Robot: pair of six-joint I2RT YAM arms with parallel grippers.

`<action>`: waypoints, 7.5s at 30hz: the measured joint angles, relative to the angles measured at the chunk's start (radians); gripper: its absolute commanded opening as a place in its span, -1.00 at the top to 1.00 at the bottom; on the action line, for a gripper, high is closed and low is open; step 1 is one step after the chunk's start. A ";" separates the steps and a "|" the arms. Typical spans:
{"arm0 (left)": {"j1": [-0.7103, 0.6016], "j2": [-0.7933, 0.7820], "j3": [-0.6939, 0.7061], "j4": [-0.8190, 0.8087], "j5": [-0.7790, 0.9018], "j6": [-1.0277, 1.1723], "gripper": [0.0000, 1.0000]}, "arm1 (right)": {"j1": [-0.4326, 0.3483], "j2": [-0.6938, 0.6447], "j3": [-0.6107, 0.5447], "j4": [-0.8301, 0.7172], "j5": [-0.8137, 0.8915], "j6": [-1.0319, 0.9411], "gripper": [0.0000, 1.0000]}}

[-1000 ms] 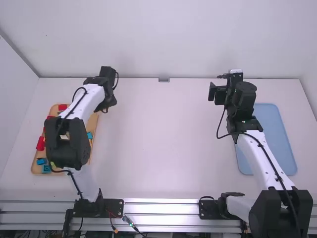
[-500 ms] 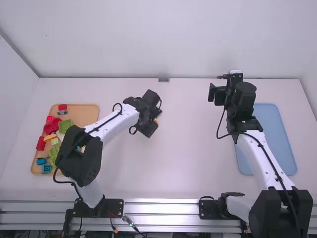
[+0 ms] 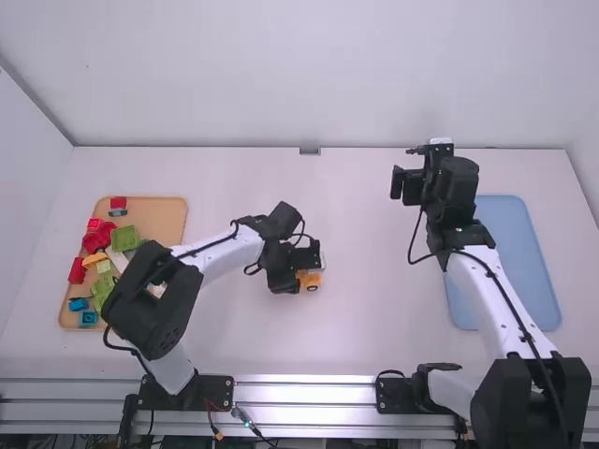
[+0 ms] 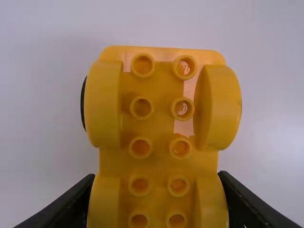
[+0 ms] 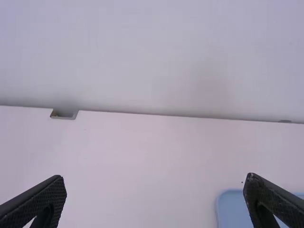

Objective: Assemble lego blocks to make yellow taxi

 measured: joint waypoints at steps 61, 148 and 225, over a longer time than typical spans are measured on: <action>0.550 0.039 0.563 -0.327 -0.177 -0.765 -0.98 | 0.064 0.000 0.000 0.006 0.001 -0.002 -0.98; 1.015 0.078 -0.025 0.152 -0.394 -1.582 0.06 | 0.142 0.000 0.000 0.076 0.003 -0.001 -0.98; 1.015 0.078 -0.032 0.134 -0.402 -1.582 0.45 | 0.142 0.000 0.000 0.082 0.002 0.000 -0.98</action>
